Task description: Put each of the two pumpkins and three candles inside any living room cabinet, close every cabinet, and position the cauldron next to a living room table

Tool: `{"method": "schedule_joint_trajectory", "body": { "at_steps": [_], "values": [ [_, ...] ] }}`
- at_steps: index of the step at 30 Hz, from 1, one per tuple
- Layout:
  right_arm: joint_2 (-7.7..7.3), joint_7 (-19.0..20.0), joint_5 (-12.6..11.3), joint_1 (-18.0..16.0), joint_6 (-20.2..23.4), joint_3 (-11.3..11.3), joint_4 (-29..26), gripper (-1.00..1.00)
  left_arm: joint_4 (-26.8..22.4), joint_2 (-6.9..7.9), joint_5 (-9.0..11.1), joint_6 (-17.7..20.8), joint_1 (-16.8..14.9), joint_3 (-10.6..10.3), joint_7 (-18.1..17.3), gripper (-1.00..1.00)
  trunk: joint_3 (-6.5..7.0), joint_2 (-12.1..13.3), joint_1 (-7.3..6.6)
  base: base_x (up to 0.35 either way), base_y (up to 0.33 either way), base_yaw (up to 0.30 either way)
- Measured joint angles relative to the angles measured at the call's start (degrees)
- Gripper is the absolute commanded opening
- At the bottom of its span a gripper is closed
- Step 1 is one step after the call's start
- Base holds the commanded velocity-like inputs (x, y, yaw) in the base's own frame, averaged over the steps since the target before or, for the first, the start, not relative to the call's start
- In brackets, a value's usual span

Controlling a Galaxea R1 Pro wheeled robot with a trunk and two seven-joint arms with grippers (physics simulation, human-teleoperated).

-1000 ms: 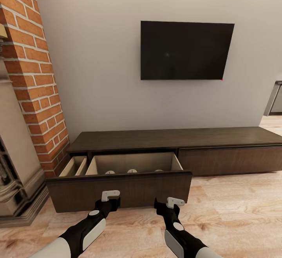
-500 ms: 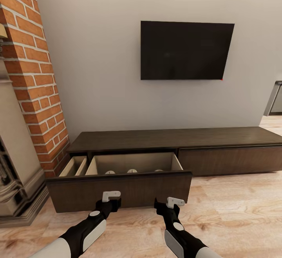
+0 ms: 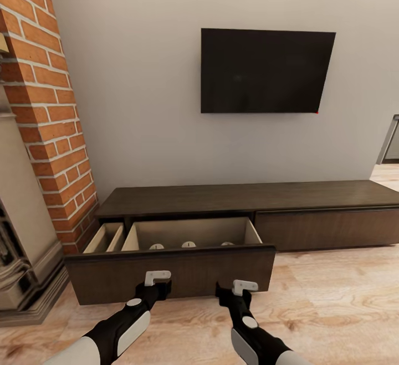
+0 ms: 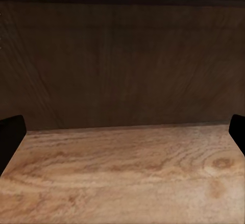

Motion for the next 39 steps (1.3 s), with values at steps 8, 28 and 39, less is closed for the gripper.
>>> {"method": "schedule_joint_trajectory", "body": {
  "at_steps": [8,28,39],
  "values": [
    [0.02,0.09,1.89,0.02,0.28,1.52,0.32,1.00,0.00,-0.05,0.09,0.02,0.00,0.04,0.00,1.00,0.00,0.00,0.00,0.000,0.000,0.000],
    [-0.02,0.11,1.94,-0.01,0.31,1.57,0.33,1.00,0.00,-0.12,0.18,0.03,0.00,0.07,0.09,1.00,-1.33,-0.08,0.15,0.000,0.000,0.000],
    [0.01,0.12,1.93,0.02,0.31,1.57,0.33,1.00,-0.01,-0.12,0.18,0.08,0.00,0.01,0.09,1.00,-1.33,-0.08,0.13,0.092,0.025,0.000]
  ]
}}
